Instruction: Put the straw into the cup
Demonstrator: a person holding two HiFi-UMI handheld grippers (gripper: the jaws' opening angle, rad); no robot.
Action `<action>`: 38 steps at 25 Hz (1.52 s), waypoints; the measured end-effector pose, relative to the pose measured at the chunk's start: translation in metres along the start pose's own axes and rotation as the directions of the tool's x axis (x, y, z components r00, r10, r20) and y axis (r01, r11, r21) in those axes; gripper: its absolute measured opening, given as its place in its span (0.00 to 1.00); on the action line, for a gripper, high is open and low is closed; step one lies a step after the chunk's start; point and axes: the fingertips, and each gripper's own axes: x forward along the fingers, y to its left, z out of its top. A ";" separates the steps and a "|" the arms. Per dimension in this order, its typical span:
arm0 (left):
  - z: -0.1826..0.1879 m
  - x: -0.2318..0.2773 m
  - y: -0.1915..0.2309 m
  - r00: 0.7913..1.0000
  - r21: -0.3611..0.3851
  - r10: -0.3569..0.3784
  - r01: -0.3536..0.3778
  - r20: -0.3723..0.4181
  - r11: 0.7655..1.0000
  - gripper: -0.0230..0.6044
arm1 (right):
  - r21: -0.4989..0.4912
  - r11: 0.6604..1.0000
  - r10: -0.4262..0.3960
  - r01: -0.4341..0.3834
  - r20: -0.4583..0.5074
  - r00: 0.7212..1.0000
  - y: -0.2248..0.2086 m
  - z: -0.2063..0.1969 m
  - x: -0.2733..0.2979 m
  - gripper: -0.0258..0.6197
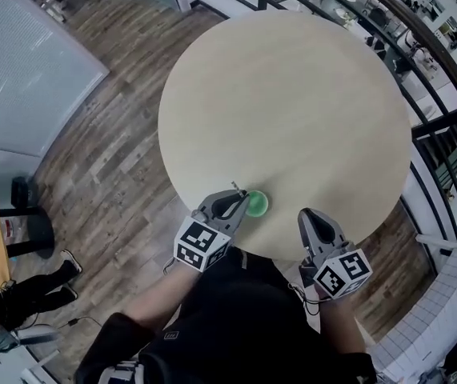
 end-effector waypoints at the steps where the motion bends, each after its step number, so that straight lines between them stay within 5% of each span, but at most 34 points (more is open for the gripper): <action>1: -0.004 0.004 0.002 1.000 -0.005 -0.006 0.006 -0.008 1.000 0.08 | 0.002 1.000 -0.003 0.003 -0.005 1.000 0.000 -0.001 0.002 0.08; 18: -0.058 0.043 0.005 0.991 -0.070 -0.067 0.059 -0.116 0.996 0.08 | 0.026 1.000 0.004 -0.003 -0.058 0.998 -0.002 -0.022 0.020 0.08; 38: -0.084 0.048 0.006 0.978 -0.045 -0.075 0.068 -0.196 0.997 0.08 | 0.033 0.999 -0.010 0.011 -0.047 0.999 0.001 -0.027 0.011 0.08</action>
